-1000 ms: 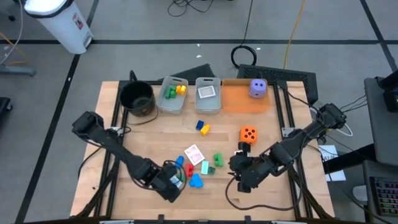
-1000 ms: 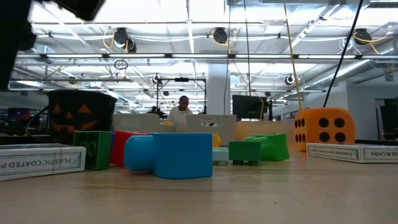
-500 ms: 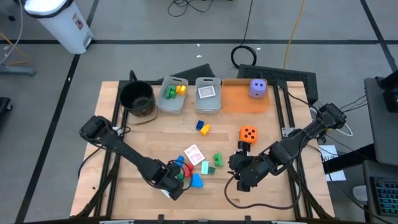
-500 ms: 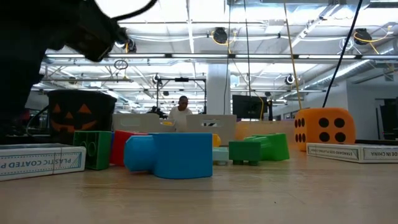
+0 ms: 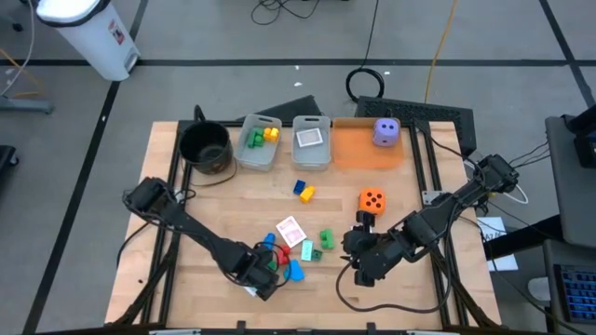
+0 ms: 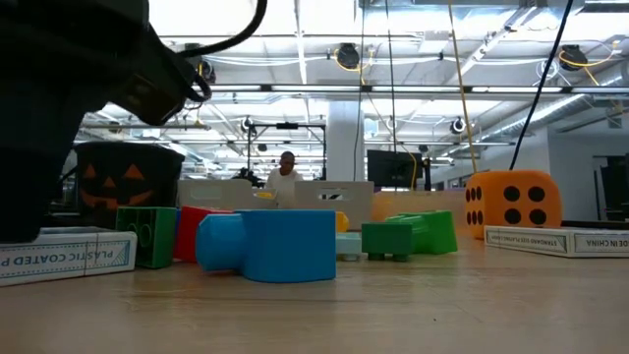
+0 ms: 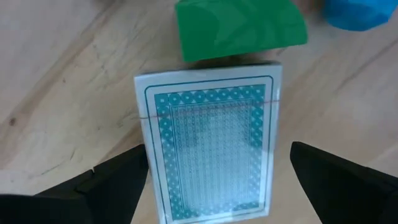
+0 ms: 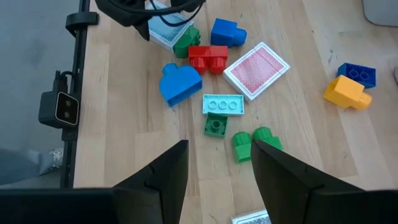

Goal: Pick & Place Toys
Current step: Put the blue deck of cards into the right gray bin

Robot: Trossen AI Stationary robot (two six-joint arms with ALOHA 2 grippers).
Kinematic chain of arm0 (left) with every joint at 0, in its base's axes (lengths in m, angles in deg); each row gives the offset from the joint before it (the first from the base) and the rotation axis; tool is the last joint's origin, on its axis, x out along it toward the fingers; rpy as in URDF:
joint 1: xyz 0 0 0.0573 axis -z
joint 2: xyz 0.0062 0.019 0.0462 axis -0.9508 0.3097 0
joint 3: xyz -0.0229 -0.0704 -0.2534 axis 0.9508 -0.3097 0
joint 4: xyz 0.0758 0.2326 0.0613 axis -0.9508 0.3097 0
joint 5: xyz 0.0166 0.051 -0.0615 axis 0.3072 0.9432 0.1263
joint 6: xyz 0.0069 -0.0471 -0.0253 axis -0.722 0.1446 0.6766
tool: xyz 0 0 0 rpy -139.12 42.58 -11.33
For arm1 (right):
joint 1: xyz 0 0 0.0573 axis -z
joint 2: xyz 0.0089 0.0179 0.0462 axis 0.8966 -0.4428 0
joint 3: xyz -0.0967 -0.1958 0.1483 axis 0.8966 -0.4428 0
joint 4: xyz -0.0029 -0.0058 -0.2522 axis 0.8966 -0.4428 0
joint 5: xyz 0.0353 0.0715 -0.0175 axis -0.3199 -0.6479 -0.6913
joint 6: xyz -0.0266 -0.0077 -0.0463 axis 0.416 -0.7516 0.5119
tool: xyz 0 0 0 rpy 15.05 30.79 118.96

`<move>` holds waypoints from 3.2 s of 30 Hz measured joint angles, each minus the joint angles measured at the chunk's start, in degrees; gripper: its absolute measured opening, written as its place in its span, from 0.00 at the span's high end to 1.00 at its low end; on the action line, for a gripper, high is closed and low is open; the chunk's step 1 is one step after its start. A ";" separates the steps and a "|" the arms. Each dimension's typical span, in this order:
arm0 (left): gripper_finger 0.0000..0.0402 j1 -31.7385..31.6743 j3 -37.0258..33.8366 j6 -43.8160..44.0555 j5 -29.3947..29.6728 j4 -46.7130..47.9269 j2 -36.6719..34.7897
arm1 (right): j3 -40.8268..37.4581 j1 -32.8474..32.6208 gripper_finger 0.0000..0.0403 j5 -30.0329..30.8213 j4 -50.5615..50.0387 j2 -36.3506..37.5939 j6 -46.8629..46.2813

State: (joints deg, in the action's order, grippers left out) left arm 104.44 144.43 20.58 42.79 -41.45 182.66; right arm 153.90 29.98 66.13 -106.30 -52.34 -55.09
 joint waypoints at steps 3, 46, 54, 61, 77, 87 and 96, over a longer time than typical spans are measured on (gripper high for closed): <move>0.02 -0.16 0.00 0.01 -0.57 0.06 0.70 | 0.00 0.00 0.59 0.00 -0.09 0.00 -0.01; 0.02 -1.29 0.15 -4.69 -1.63 3.44 2.03 | -0.02 0.07 0.59 3.00 -1.03 0.00 3.07; 0.02 -2.18 0.11 -3.49 -2.44 5.46 2.09 | -0.02 0.07 0.59 3.00 -1.03 0.00 3.16; 0.02 -2.72 0.02 -2.43 -3.54 7.43 2.15 | -0.02 0.07 0.59 3.00 -1.03 0.00 3.14; 0.25 -3.13 -0.06 0.07 -4.46 8.03 1.68 | -0.02 0.07 0.59 2.95 -1.01 0.00 3.14; 0.24 -3.17 -0.26 0.48 -1.73 12.50 -3.27 | -0.02 0.07 0.59 2.78 -0.98 0.00 3.23; 0.23 -3.21 -0.22 2.97 4.87 16.85 -14.61 | -0.02 0.07 0.59 2.67 -0.50 0.31 7.42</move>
State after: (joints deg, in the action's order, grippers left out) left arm 101.23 144.21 23.55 47.66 -24.59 168.04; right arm 153.88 30.05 68.80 -106.80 -52.03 -47.67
